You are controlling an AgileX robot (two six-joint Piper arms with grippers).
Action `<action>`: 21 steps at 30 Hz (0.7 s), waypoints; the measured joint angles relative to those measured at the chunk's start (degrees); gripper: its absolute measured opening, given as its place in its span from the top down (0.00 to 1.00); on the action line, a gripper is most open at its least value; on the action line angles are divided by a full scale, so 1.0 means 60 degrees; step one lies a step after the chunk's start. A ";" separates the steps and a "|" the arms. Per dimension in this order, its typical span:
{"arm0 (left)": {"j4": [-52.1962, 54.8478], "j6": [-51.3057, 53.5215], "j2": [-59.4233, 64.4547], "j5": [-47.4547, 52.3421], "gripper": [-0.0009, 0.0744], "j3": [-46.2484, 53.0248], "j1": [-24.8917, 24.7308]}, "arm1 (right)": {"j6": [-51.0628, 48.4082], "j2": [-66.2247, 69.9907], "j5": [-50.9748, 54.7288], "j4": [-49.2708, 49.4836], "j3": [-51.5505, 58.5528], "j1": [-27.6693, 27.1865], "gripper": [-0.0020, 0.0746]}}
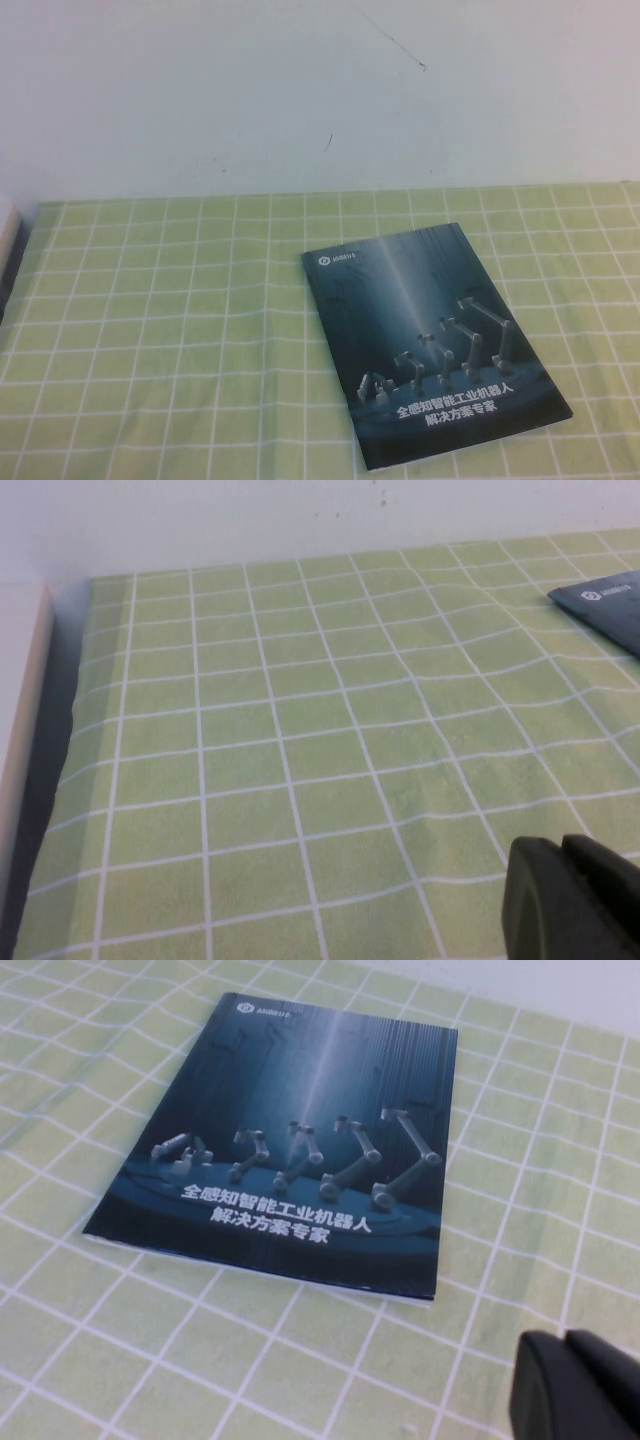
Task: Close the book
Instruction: 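Close the open booklet and leave it lying on the table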
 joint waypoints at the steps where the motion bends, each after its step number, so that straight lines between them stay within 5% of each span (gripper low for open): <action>1: 0.0000 -0.0017 0.0000 0.0000 0.99 0.0000 0.0000 | 0.0000 0.0000 0.0000 0.0000 0.0000 0.0000 0.98; 15: -0.0005 -0.0016 0.0000 0.0034 0.99 -0.0016 0.0000 | 0.0000 -0.0494 -0.0251 0.0023 0.0490 -0.0083 0.98; 21: -0.0005 -0.0016 0.0000 0.0034 0.99 -0.0016 -0.0018 | 0.0007 -0.1751 -0.1736 -0.0660 0.1878 -0.1458 0.98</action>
